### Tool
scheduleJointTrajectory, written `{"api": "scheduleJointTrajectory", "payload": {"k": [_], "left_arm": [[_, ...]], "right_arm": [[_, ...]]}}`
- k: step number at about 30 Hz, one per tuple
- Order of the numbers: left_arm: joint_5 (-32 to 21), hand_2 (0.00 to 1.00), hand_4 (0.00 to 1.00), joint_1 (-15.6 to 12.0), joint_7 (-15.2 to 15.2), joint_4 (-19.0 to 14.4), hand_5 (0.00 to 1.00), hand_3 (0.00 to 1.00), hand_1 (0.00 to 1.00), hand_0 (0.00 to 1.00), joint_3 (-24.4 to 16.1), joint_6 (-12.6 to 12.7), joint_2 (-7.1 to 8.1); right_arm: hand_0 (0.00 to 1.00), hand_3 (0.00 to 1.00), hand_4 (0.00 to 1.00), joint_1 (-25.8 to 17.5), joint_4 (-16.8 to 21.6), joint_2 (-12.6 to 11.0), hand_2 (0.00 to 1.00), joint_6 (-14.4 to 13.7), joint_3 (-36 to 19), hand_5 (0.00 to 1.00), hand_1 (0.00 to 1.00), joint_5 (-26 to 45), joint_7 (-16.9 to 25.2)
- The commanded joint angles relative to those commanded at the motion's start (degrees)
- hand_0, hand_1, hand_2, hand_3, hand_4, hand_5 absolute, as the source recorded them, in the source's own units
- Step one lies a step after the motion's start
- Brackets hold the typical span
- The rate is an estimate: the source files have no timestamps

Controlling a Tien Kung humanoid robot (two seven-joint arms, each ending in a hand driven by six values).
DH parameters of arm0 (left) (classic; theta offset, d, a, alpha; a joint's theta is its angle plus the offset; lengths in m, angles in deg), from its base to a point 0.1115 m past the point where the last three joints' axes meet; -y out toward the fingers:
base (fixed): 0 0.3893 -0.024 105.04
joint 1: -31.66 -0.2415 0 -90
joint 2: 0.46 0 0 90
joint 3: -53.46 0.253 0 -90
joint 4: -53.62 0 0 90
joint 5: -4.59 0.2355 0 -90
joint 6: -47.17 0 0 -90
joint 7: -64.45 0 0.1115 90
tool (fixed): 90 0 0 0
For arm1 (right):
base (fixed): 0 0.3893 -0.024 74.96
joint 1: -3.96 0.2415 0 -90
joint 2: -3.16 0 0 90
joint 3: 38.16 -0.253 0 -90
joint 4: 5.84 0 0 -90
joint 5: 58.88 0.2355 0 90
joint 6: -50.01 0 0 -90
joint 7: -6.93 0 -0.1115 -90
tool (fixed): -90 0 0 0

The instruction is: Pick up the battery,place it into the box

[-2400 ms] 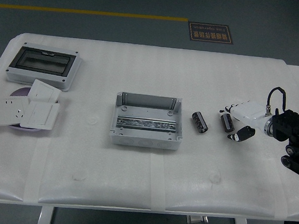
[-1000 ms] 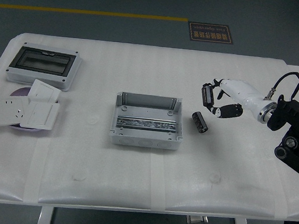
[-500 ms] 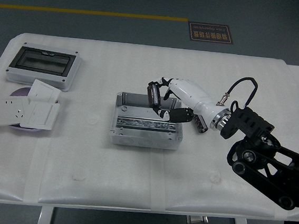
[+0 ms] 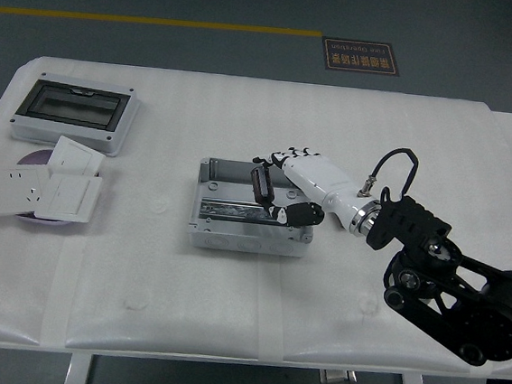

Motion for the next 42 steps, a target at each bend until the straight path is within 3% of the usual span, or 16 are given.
{"api": "scheduleJointTrajectory", "payload": {"k": [4, 10, 18, 21, 22, 24, 32, 42], "left_arm": [[-0.37, 0.593, 0.708, 0.06, -0.1, 0.0, 0.335, 0.644, 0.679, 0.683, 0.26, 0.03, 0.0], [-0.45, 0.592, 0.706, 0.16, -0.11, 0.0, 0.335, 0.644, 0.68, 0.683, 0.33, 0.03, 0.09], [-0.72, 0.592, 0.708, 0.48, -0.14, 0.0, 0.342, 0.645, 0.68, 0.683, 0.66, 0.04, 0.35], [-1.05, 0.592, 0.708, 0.64, -0.2, 0.0, 0.342, 0.645, 0.68, 0.683, 1.07, 0.04, 0.46], [-1.14, 0.592, 0.706, 0.68, -0.23, 0.0, 0.341, 0.645, 0.679, 0.682, 1.19, 0.06, 0.49], [-1.38, 0.592, 0.706, 0.75, -0.29, 0.0, 0.341, 0.645, 0.679, 0.682, 1.44, 0.06, 0.57], [-1.22, 0.592, 0.706, 0.86, -0.26, 0.0, 0.341, 0.645, 0.68, 0.682, 1.48, 0.04, 0.82], [-1.21, 0.593, 0.699, 1.12, -0.32, 0.0, 0.355, 0.646, 0.68, 0.682, 1.81, 0.02, 0.79]], "right_arm": [[0.998, 0.946, 0.713, 0.5, -0.2, -1.53, 0.883, -0.08, 0.01, 0.292, 0.903, 1.03, 0.23], [0.998, 0.948, 0.723, 2.47, -1.75, -5.82, 0.879, -0.7, 1.62, 0.292, 0.892, 2.18, 1.08], [0.953, 0.908, 0.737, 10.03, -8.2, -11.81, 0.821, -1.22, 11.59, 0.29, 0.834, 2.58, 2.08], [0.953, 0.908, 0.737, 13.48, -9.97, -12.49, 0.821, -1.13, 16.71, 0.29, 0.834, 2.27, 2.49], [0.886, 0.863, 0.729, 14.45, -10.38, -12.59, 0.793, -1.11, 18.22, 0.285, 0.785, 2.21, 2.6], [0.886, 0.863, 0.729, 16.29, -10.99, -12.77, 0.793, -1.06, 21.34, 0.285, 0.785, 2.19, 2.76], [0.855, 0.845, 0.724, 20.8, -11.04, -12.84, 0.782, -0.55, 31.79, 0.284, 0.766, 2.1, 2.99], [0.85, 0.845, 0.721, 21.82, -11.98, -12.76, 0.781, -0.72, 32.75, 0.285, 0.757, 2.47, 3.16]]}}
